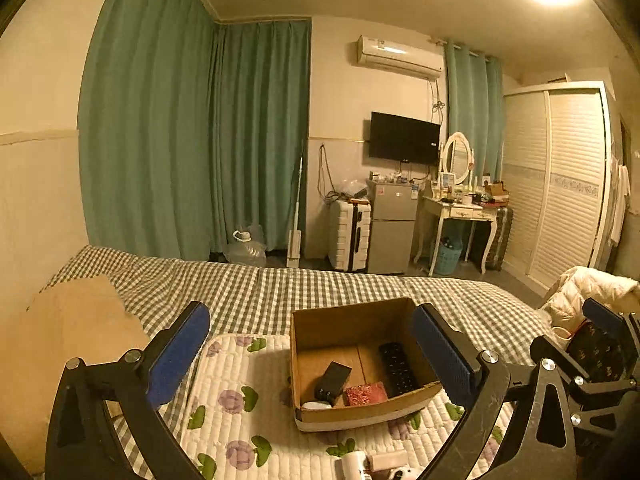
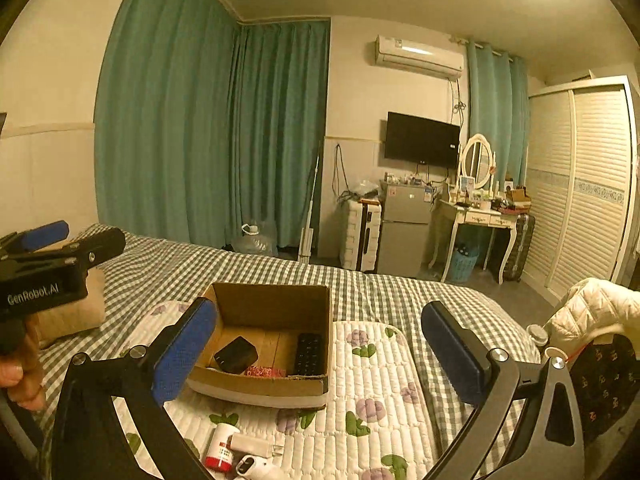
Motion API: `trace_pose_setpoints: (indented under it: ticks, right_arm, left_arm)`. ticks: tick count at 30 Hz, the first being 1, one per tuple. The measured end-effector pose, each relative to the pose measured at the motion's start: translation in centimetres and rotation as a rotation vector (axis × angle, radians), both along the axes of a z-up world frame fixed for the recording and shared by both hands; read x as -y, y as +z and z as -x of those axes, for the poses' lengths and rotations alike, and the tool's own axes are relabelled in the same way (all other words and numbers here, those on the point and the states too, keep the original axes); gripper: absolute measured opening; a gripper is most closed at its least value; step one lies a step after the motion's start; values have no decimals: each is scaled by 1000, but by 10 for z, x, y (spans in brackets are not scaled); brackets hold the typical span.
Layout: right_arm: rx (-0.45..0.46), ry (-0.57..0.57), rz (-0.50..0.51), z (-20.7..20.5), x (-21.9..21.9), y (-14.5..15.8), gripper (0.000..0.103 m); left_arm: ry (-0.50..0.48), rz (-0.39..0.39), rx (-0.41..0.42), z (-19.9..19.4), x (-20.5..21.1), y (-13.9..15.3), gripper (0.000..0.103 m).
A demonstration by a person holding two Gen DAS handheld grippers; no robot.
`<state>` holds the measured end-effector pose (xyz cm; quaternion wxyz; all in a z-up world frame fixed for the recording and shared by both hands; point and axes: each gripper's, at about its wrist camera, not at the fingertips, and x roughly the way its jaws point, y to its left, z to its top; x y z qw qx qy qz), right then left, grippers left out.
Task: Organize rigid objects
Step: 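Open both tools to release the items and withdraw from the box, then move both tools toward the white-and-red bottle and white handheld device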
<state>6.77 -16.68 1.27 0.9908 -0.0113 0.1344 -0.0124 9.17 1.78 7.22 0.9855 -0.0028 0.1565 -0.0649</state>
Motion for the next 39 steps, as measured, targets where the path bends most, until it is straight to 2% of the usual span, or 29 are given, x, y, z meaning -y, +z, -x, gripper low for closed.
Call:
trace_pose_setpoints:
  ticks: [10, 16, 23, 27, 33, 39]
  right_arm:
    - [-2, 57, 36, 28, -9, -3, 103]
    - [-27, 76, 83, 26, -18, -23, 103]
    - [-86, 89, 118, 16, -23, -55, 103]
    - [-154, 106, 100, 1, -21, -86, 103]
    - [-224, 120, 76, -16, -19, -115, 103]
    - [-379, 184, 54, -43, -23, -172, 103]
  left_arm:
    - [-16, -13, 6, 21, 2, -1, 103]
    - [-6, -31, -16, 22, 4, -16, 103]
    - [1, -45, -111, 3, 0, -54, 103]
    - [-6, -68, -159, -5, 5, -78, 103]
    - [-1, -112, -235, -17, 12, -117, 101]
    - [-11, -143, -334, -35, 12, -158, 96]
